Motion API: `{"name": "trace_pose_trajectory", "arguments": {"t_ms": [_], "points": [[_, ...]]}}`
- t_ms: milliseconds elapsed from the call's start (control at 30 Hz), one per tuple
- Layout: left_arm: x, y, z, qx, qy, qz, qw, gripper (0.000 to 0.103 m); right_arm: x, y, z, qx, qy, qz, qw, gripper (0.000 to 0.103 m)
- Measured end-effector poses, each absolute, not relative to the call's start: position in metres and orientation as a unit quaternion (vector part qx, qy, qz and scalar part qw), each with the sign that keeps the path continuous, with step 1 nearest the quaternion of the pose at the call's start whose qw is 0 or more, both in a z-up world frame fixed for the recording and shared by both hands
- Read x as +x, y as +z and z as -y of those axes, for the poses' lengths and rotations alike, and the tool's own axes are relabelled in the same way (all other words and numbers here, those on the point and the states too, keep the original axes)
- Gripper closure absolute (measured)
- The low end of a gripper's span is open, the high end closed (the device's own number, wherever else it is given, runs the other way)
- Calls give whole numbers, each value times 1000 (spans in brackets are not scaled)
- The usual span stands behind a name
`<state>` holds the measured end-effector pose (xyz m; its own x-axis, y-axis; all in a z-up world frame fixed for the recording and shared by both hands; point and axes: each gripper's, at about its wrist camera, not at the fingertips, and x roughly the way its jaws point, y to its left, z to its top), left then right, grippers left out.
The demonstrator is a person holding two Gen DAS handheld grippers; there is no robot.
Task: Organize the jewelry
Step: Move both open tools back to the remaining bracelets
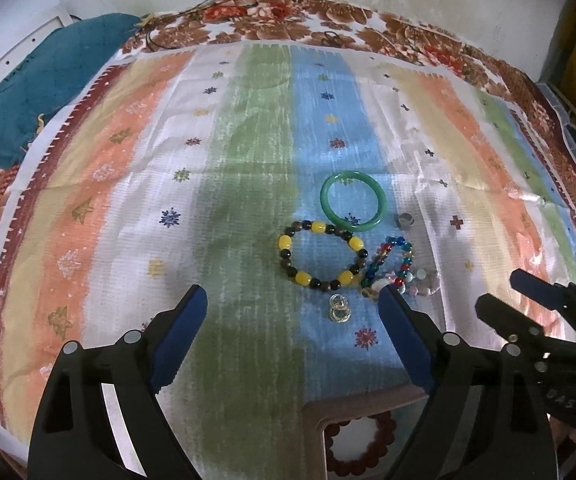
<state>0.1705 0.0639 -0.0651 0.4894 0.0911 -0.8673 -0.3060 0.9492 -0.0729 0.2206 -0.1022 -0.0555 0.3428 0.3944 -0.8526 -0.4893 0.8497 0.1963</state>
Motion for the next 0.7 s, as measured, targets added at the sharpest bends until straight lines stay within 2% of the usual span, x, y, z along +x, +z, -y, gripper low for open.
{"name": "trace_pose_trajectory", "arguments": {"t_ms": [333, 700], "points": [[182, -74, -68, -126, 102, -496, 853, 17, 232, -60, 94, -52, 272, -504, 818, 37], [202, -92, -71, -83, 115, -515, 846, 17, 246, -68, 84, -60, 275, -504, 817, 37]]}}
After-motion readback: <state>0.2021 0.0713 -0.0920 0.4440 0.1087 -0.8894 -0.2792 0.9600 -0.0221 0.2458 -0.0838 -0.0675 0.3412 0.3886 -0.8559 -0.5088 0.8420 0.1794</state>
